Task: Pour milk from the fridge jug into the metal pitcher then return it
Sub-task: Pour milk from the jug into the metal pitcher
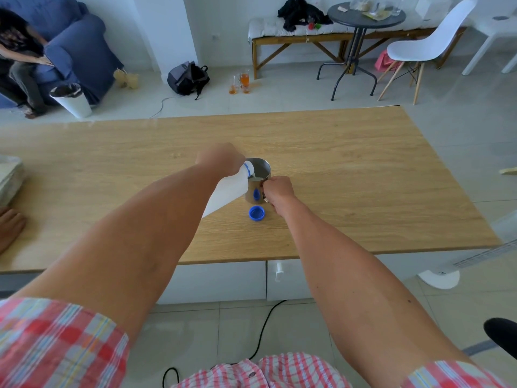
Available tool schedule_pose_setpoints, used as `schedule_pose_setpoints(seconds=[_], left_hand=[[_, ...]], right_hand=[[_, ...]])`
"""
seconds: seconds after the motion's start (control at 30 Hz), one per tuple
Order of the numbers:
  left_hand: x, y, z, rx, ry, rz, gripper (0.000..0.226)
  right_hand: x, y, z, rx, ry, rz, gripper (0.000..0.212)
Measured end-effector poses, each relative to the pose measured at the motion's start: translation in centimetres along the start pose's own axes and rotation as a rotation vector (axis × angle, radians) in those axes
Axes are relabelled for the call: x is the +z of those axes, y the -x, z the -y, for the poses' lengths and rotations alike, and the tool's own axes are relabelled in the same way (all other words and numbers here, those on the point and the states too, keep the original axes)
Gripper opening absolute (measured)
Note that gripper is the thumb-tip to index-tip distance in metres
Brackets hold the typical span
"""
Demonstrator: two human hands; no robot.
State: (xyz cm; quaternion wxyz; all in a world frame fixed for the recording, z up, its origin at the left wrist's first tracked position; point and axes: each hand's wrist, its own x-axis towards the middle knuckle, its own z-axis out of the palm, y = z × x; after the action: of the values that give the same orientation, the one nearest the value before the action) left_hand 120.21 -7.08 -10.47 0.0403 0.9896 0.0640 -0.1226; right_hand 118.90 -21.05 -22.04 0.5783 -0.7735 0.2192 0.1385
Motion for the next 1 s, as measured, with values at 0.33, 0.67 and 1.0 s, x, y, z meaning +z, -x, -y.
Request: schedule_pose_setpoints(seconds=[0.33, 0.67, 1.0], left_hand=[[0.13, -0.12, -0.03, 0.0, 0.003, 0.002, 0.027], [0.32, -0.37, 0.04, 0.01, -0.001, -0.007, 0.026], [0.27, -0.41, 0.06, 0.016, -0.003, -0.005, 0.027]], right_hand=[[-0.07, 0.17, 0.08, -0.003, 0.011, 0.004, 0.018], [-0.33, 0.43, 0.13, 0.0, 0.023, -0.004, 0.018], [-0.16, 0.42, 0.14, -0.009, 0.021, 0.001, 0.016]])
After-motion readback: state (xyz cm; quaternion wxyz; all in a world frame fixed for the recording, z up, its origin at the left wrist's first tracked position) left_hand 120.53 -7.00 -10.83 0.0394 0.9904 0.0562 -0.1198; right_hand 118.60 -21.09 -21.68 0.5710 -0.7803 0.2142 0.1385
